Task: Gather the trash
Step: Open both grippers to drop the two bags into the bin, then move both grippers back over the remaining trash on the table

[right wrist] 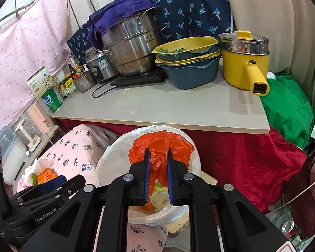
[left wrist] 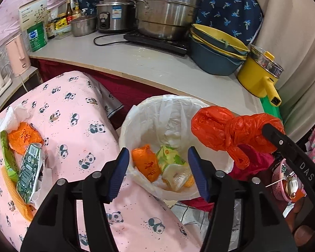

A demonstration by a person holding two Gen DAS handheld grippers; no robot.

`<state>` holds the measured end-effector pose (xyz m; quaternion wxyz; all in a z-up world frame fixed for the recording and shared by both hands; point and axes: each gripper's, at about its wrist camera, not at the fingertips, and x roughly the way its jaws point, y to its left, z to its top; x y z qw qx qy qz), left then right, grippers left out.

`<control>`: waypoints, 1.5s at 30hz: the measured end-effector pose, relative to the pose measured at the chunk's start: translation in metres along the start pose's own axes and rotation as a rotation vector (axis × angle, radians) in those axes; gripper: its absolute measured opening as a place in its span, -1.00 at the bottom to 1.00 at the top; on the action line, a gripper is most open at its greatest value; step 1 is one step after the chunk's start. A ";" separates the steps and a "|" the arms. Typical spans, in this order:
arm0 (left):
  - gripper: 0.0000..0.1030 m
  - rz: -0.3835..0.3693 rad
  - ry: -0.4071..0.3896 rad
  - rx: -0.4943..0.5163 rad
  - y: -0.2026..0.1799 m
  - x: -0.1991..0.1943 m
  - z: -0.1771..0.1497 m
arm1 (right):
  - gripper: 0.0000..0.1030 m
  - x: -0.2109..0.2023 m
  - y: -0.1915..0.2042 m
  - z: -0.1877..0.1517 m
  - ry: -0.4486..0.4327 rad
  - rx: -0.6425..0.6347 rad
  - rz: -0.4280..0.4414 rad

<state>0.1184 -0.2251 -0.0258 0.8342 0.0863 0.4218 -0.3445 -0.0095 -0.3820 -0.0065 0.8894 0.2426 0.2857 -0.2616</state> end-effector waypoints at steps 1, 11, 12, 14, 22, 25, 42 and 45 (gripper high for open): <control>0.08 0.003 -0.001 -0.009 0.004 -0.001 0.000 | -0.75 0.002 0.003 0.000 0.003 -0.002 0.004; 0.21 0.030 -0.026 -0.057 0.027 -0.013 -0.003 | -0.36 0.007 0.036 -0.001 0.001 -0.042 0.040; 0.26 0.033 -0.030 -0.059 0.029 -0.015 -0.004 | -0.34 0.007 0.038 -0.001 -0.001 -0.043 0.043; 0.29 0.042 -0.039 -0.063 0.033 -0.018 -0.005 | -0.34 0.005 0.042 0.000 -0.002 -0.045 0.047; 0.29 0.058 -0.048 -0.105 0.053 -0.029 -0.009 | -0.22 -0.002 0.060 0.000 -0.011 -0.071 0.054; 0.33 0.067 -0.055 -0.124 0.062 -0.035 -0.011 | -0.18 -0.006 0.069 -0.002 -0.015 -0.085 0.057; 0.57 0.160 -0.103 -0.302 0.140 -0.076 -0.036 | -0.05 -0.016 0.141 -0.013 -0.007 -0.194 0.141; 0.57 0.173 -0.104 -0.335 0.156 -0.082 -0.042 | -0.05 -0.016 0.157 -0.019 0.002 -0.222 0.159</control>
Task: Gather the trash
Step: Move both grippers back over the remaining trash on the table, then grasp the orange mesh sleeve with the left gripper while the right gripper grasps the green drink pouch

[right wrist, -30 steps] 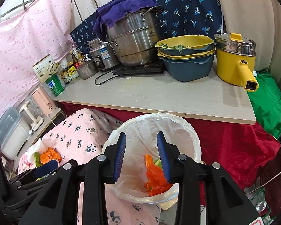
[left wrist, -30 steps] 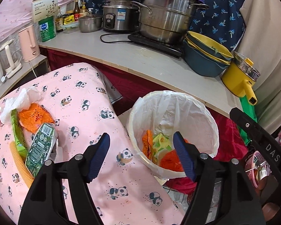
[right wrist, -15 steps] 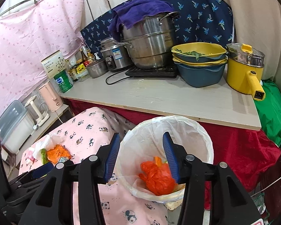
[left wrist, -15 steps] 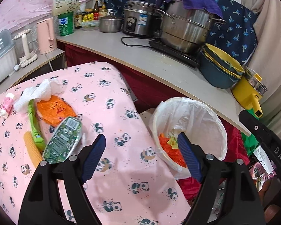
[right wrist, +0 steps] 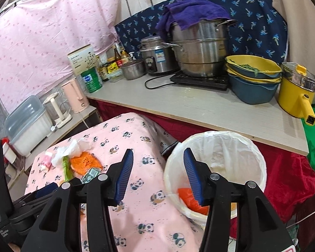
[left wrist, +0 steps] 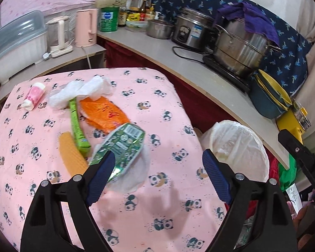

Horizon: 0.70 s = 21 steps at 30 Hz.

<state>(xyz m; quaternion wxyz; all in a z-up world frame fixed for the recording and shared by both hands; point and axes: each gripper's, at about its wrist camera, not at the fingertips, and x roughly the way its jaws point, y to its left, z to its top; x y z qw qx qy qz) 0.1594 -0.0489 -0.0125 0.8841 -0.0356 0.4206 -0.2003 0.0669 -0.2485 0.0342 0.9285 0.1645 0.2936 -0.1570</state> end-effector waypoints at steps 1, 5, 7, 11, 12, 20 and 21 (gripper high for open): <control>0.58 0.007 0.000 -0.010 0.006 -0.001 0.000 | -0.04 0.001 0.006 -0.001 0.003 -0.008 0.007; 0.63 0.030 0.004 -0.055 0.031 -0.003 -0.004 | 0.03 0.003 0.024 -0.005 0.011 -0.036 0.028; 0.64 0.043 0.007 -0.080 0.043 -0.004 -0.007 | 0.04 0.005 0.034 -0.008 0.019 -0.053 0.039; 0.64 0.063 0.019 -0.124 0.067 -0.003 -0.013 | 0.04 0.008 0.051 -0.014 0.038 -0.079 0.056; 0.64 0.067 0.022 -0.133 0.072 -0.003 -0.014 | 0.04 0.009 0.055 -0.016 0.043 -0.084 0.060; 0.64 0.092 0.049 -0.187 0.106 0.000 -0.028 | 0.04 0.023 0.086 -0.036 0.101 -0.128 0.093; 0.64 0.094 0.054 -0.190 0.109 0.000 -0.030 | 0.04 0.025 0.089 -0.040 0.110 -0.134 0.096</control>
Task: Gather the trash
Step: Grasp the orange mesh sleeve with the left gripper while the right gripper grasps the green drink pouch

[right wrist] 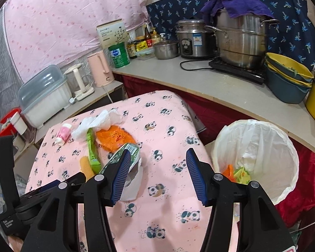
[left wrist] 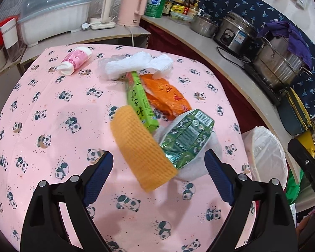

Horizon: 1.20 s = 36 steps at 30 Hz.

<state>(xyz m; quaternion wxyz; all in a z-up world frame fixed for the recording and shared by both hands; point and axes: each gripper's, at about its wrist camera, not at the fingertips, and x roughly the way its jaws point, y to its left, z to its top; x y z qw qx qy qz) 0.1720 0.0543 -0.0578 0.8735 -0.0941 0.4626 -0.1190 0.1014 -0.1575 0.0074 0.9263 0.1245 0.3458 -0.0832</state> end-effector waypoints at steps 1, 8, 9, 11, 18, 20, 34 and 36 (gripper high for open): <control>0.64 0.002 0.004 -0.001 0.002 0.001 -0.002 | 0.04 0.003 0.003 -0.003 0.010 -0.004 0.004; 0.64 0.002 0.053 -0.017 0.017 0.013 -0.014 | 0.04 0.028 0.021 -0.022 0.084 -0.029 0.018; 0.64 -0.003 0.061 -0.020 0.019 0.015 -0.016 | 0.04 0.031 0.023 -0.024 0.093 -0.031 0.019; 0.64 -0.012 0.074 -0.026 0.020 0.018 -0.018 | 0.04 0.036 0.024 -0.029 0.108 -0.034 0.019; 0.64 -0.041 0.116 -0.041 0.016 0.035 -0.023 | 0.04 0.050 0.023 -0.036 0.146 -0.029 0.021; 0.64 -0.041 0.123 -0.034 0.015 0.040 -0.023 | 0.04 0.054 0.024 -0.038 0.156 -0.028 0.021; -0.38 -0.049 0.193 -0.062 0.042 0.061 -0.019 | 0.04 0.091 0.034 -0.047 0.237 -0.024 0.051; -0.43 -0.046 0.195 -0.069 0.048 0.061 -0.018 | 0.04 0.098 0.037 -0.048 0.250 -0.026 0.059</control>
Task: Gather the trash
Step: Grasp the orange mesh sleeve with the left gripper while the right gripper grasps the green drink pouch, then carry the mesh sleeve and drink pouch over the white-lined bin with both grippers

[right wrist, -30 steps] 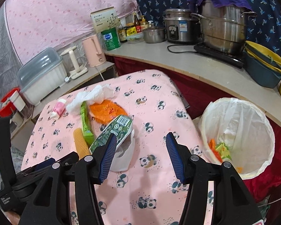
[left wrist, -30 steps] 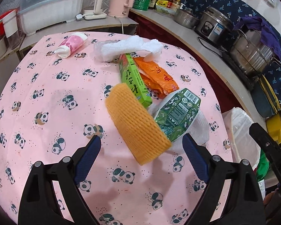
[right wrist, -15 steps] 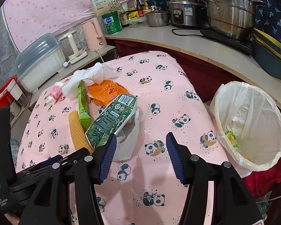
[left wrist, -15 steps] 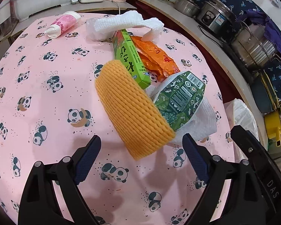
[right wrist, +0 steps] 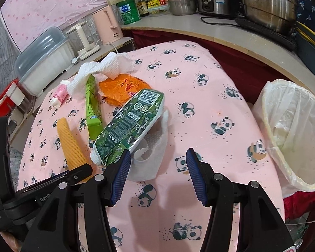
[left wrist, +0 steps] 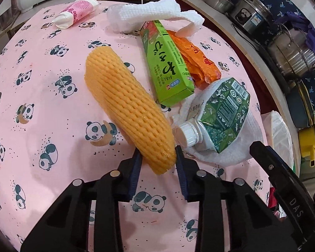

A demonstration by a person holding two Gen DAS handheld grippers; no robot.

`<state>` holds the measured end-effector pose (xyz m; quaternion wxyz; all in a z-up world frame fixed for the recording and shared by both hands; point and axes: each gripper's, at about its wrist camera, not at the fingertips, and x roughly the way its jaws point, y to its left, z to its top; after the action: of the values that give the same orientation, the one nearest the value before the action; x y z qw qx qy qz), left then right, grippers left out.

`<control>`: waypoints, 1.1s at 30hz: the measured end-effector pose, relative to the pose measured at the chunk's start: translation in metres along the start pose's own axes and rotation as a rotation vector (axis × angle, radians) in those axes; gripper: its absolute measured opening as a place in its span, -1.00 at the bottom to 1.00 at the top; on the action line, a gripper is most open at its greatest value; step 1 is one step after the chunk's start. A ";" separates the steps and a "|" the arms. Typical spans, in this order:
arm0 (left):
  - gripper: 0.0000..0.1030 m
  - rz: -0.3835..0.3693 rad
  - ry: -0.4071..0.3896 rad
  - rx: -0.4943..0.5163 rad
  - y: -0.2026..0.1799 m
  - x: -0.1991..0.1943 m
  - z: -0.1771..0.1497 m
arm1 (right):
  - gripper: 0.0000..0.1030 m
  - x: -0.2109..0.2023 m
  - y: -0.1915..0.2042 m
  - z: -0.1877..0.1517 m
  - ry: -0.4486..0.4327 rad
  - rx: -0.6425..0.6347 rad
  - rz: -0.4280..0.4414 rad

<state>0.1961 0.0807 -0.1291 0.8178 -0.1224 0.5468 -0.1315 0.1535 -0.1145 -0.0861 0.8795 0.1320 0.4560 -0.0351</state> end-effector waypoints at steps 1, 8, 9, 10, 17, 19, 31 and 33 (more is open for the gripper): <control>-0.46 0.002 -0.001 -0.002 0.002 0.000 0.001 | 0.04 0.003 0.002 0.000 0.007 -0.003 0.002; -0.51 0.009 -0.019 0.001 0.007 -0.006 0.002 | -0.43 0.025 0.011 -0.007 0.067 -0.026 0.014; -0.51 0.010 -0.020 0.002 0.007 -0.007 0.003 | -0.58 0.026 0.010 -0.008 0.073 -0.023 0.021; -0.51 0.008 -0.021 0.002 0.006 -0.007 0.003 | -0.65 0.026 0.009 -0.009 0.074 -0.017 0.029; -0.51 0.000 -0.048 0.025 -0.005 -0.020 -0.001 | -0.94 -0.002 0.001 -0.003 -0.004 -0.019 0.024; -0.51 -0.005 -0.057 0.035 -0.011 -0.024 -0.003 | -0.94 -0.015 -0.002 0.000 -0.037 -0.016 0.022; -0.51 -0.036 -0.113 0.125 -0.052 -0.057 -0.016 | -0.95 -0.092 -0.024 0.019 -0.215 0.022 0.025; -0.51 -0.042 -0.121 0.144 -0.061 -0.062 -0.019 | -0.95 -0.104 -0.029 0.023 -0.243 0.031 0.022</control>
<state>0.1505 0.0445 -0.0623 0.8529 -0.0826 0.4830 -0.1799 0.1057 -0.1542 0.0049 0.9264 0.1452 0.3440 -0.0479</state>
